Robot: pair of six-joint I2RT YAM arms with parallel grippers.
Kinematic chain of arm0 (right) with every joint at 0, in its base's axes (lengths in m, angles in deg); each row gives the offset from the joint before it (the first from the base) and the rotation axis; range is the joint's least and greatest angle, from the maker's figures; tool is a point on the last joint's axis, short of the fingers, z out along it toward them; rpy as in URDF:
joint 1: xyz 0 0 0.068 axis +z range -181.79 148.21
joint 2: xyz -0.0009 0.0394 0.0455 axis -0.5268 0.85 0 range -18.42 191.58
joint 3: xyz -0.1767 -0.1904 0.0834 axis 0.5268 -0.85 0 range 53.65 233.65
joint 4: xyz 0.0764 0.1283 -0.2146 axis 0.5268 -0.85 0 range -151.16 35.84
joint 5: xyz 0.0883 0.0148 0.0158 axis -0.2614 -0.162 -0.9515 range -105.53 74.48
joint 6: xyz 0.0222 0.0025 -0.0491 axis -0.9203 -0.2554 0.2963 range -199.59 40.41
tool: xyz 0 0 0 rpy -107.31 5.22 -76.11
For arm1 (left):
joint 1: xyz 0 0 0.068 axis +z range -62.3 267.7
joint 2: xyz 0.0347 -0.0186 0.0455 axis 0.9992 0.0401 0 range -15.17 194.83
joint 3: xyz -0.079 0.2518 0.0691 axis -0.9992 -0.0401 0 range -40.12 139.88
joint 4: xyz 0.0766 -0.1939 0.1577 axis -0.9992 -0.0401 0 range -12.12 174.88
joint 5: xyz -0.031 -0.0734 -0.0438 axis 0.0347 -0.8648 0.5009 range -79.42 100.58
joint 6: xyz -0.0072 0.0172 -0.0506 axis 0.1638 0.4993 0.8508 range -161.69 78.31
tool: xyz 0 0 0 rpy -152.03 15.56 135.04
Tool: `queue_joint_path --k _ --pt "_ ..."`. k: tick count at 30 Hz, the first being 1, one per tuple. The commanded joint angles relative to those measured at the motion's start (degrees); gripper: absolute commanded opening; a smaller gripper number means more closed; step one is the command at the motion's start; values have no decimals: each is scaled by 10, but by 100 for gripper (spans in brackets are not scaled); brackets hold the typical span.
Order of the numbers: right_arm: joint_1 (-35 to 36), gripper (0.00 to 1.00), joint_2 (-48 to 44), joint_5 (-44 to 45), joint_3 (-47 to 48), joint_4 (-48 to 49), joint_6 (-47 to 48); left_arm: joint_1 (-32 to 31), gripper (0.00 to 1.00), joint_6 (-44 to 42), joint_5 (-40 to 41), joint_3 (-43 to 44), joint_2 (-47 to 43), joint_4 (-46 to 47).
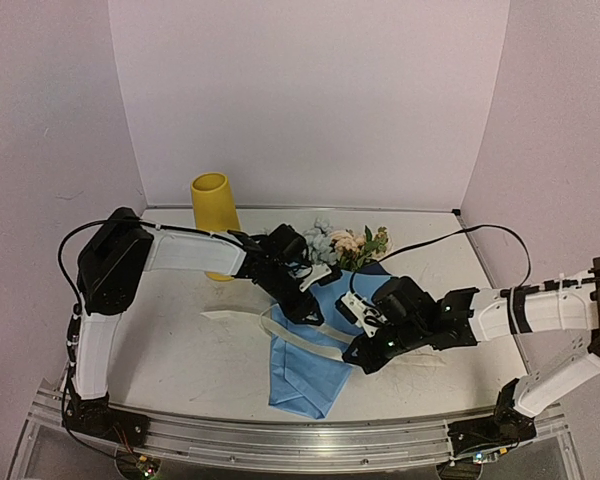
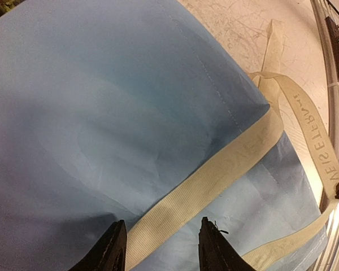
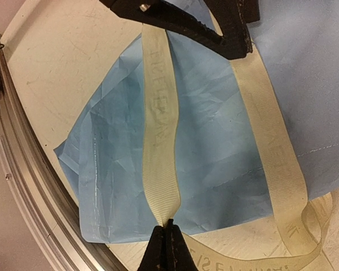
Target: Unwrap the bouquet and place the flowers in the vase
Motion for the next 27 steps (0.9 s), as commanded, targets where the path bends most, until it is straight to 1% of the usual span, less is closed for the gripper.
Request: queue_joint_path --k 1,3,5,6,7,10,15,17,18,19,20,21,22,23,24,27 --pt "2 0 -25 -5 -3 17 3 -5 45 -16 -8 24 15 -28" --pt "2 0 -25 -8 0 17 4 -6 46 -18 6 23 14 -28" --pt "3 0 -25 -8 2 17 5 -7 52 -24 8 27 17 -28" --pt "3 0 -25 -8 2 17 5 -8 53 -24 8 29 18 -28" --pt "3 0 -26 -11 4 17 6 -11 58 -28 16 33 23 -29" --pt "3 0 -27 -15 3 17 6 -19 63 -33 40 35 27 -34" --pt "3 0 -37 -15 -2 17 4 -43 64 -44 115 22 19 -35" --pt "3 0 -44 -14 -4 16 4 -53 63 -41 157 20 16 -31" --pt "3 0 -46 -14 -4 16 4 -57 60 -36 194 23 17 -28" --pt "3 0 -46 -14 -4 16 4 -59 58 -33 201 24 17 -26" --pt "3 0 -48 -14 -3 16 4 -64 52 -27 233 23 16 -17" --pt "3 0 -48 -13 -3 16 4 -66 49 -23 248 22 13 -12" --pt "3 0 -49 -12 -3 16 4 -68 43 -20 271 17 9 0" --pt "3 0 -49 -12 -3 16 4 -70 35 -18 277 13 5 8" --pt "4 0 -50 -11 -3 16 4 -70 25 -11 283 3 -7 25" --pt "3 0 -52 -8 -5 15 3 -70 8 -2 281 -14 -28 48"
